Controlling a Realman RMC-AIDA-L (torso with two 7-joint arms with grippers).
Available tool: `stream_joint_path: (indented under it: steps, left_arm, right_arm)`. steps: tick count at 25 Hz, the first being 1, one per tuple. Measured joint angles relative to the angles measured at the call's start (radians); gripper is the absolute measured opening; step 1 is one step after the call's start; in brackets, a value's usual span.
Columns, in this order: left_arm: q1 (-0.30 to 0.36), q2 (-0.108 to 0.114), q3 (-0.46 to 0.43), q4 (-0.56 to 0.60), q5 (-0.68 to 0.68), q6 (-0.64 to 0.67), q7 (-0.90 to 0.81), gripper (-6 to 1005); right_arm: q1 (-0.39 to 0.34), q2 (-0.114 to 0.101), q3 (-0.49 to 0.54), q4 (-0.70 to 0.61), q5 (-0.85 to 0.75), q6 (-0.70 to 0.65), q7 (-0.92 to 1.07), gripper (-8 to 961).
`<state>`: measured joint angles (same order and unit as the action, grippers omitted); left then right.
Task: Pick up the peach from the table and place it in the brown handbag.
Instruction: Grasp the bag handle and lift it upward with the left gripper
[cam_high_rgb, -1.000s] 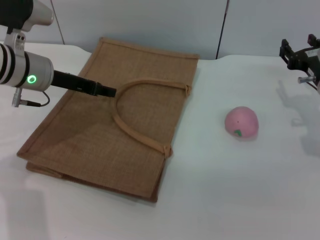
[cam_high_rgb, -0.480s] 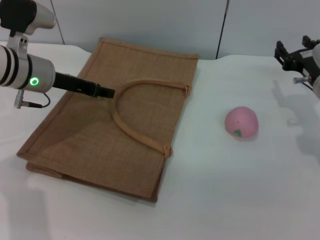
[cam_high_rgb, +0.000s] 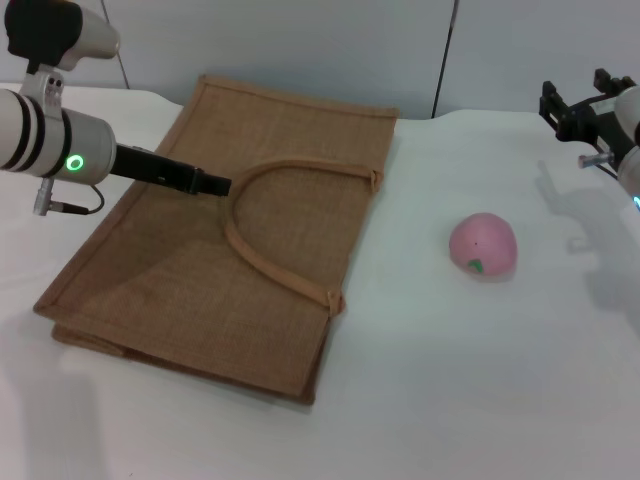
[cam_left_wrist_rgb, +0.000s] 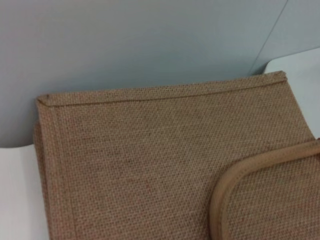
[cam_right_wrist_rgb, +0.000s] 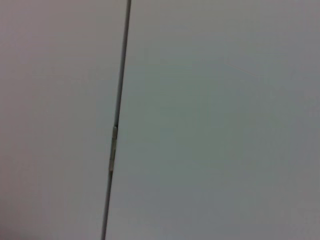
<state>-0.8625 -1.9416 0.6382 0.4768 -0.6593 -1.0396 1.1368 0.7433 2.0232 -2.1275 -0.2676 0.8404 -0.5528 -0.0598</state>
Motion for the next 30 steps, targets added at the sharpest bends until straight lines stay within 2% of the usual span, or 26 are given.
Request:
stream_joint_path:
  steps: [4,19,30]
  left_arm:
    - [-0.007,-0.004,0.0,-0.01,0.002,0.018,0.005,489]
    - [-0.043,-0.038,0.0,-0.071,0.038,0.123,0.026,470]
    - [-0.047,-0.059,0.0,-0.077,0.043,0.164,0.033,456]
  right_arm:
    - [-0.001,0.0,0.0,-0.01,-0.009,0.004,0.0,669]
    - [-0.001,0.0,0.0,-0.012,-0.009,0.004,0.0,668]
    - [-0.001,0.0,0.0,-0.021,-0.009,0.009,0.0,668]
